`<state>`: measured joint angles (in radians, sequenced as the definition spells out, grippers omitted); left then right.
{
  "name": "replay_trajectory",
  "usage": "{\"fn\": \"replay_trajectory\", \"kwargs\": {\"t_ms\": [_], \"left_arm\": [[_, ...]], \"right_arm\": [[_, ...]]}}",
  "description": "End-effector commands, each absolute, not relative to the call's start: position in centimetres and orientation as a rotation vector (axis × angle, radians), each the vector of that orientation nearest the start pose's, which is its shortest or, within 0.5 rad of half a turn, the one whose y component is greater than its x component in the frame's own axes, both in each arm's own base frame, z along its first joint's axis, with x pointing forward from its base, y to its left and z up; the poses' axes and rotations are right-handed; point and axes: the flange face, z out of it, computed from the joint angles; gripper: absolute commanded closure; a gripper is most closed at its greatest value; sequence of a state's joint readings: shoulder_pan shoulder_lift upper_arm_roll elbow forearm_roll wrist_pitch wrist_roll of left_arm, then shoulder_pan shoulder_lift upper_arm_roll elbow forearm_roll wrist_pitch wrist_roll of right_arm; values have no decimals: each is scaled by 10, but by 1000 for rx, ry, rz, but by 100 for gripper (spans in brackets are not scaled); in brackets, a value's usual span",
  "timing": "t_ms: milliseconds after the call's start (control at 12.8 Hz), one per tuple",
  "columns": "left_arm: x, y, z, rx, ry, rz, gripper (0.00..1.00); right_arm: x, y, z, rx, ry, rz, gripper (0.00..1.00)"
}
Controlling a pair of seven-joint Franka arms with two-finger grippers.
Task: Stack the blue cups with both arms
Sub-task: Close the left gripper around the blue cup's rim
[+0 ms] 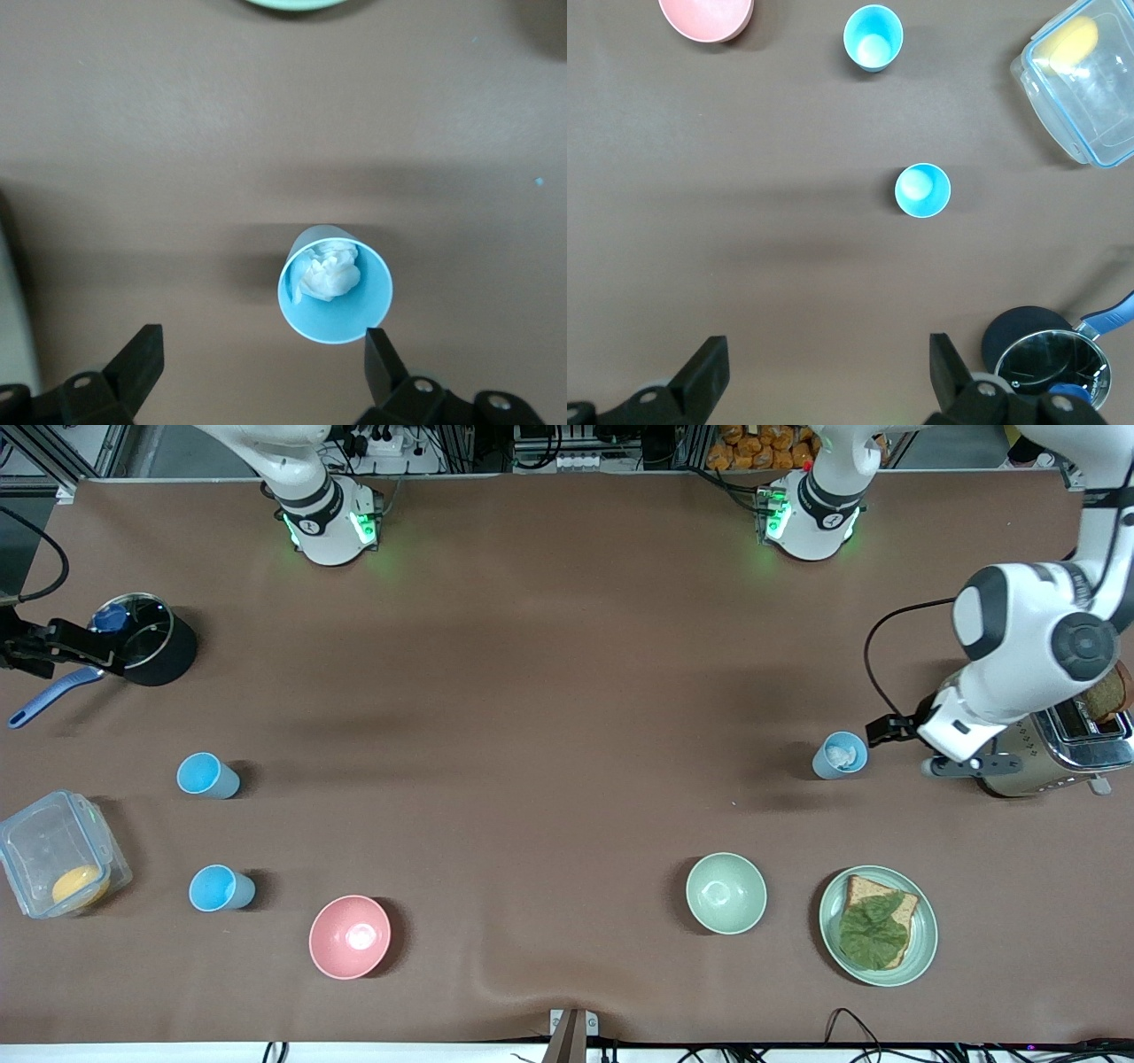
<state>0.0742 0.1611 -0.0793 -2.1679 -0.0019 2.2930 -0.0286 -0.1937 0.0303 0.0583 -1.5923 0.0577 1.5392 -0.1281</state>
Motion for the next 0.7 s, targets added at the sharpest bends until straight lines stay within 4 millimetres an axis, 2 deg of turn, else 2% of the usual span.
{"fn": "replay_trajectory", "kwargs": {"t_ms": [0, 156, 234, 312, 468, 546, 624], "left_arm": [[540, -2, 280, -3171, -63, -5, 0], [541, -1, 253, -3174, -68, -17, 0], [541, -1, 245, -3175, -72, -22, 5], [542, -1, 239, -3176, -73, -27, 15], [543, -2, 233, -3177, -71, -15, 52], [544, -6, 232, -3177, -64, -12, 86], [545, -11, 230, -3179, -52, -10, 100]], "right_arm": [[551, -71, 596, -3054, 20, 100, 0], [552, -71, 596, -3054, 21, 98, 0], [552, -71, 595, -3054, 21, 100, 0], [551, -72, 595, -3053, 23, 102, 0], [552, -77, 595, -3053, 35, 99, 0], [552, -79, 594, -3052, 37, 103, 0], [551, -85, 592, -3054, 49, 110, 0]]}}
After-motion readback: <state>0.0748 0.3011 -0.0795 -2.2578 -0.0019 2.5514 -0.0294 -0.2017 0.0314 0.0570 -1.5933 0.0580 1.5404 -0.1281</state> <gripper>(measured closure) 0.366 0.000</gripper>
